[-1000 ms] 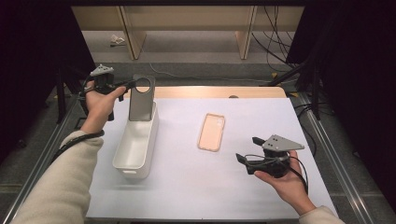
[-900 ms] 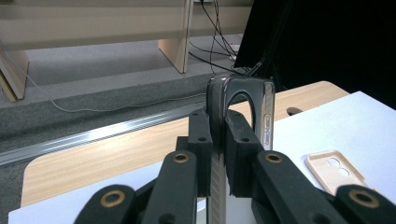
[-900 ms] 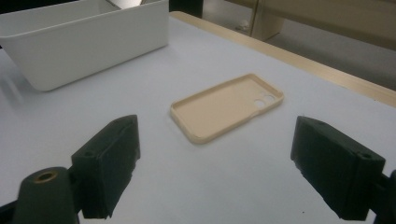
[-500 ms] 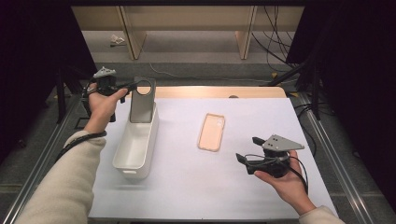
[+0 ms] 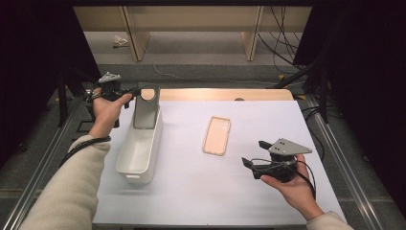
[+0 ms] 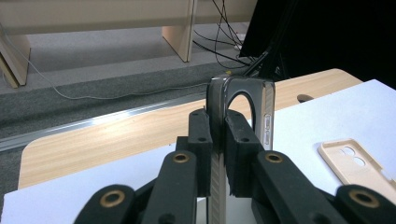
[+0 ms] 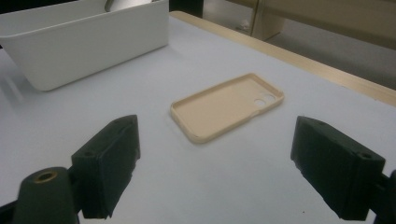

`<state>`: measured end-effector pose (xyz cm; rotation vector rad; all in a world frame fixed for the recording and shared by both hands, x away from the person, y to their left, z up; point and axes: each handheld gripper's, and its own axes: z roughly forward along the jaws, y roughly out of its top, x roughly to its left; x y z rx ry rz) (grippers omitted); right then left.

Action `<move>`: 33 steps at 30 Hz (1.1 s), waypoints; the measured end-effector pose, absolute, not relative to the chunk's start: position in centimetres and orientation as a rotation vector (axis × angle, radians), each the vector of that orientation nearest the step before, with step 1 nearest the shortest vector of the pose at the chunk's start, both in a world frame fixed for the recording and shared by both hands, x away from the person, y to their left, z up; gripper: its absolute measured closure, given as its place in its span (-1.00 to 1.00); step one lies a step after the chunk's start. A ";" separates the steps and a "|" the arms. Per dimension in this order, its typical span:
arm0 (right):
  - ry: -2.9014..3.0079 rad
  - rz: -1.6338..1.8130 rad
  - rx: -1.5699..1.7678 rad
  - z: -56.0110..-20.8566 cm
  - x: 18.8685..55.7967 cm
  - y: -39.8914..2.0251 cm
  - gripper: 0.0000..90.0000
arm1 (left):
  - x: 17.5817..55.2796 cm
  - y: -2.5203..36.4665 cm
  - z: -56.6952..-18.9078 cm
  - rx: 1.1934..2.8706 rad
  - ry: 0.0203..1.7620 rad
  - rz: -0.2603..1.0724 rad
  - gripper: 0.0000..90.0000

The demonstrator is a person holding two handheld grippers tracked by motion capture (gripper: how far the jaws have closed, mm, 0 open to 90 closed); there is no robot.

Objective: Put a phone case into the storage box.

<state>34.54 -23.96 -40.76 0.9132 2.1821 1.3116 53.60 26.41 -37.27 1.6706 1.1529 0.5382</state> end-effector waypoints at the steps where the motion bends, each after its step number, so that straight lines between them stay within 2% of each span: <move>1: 2.181 1.313 0.913 -40.8 34.5 -24.0 -0.63 | 53.6 26.4 -37.4 1.672 1.153 0.538 0.82; 33: 2.179 1.312 0.912 -40.7 34.5 -24.0 -0.63 | 53.9 26.6 -39.3 1.677 1.191 0.525 0.81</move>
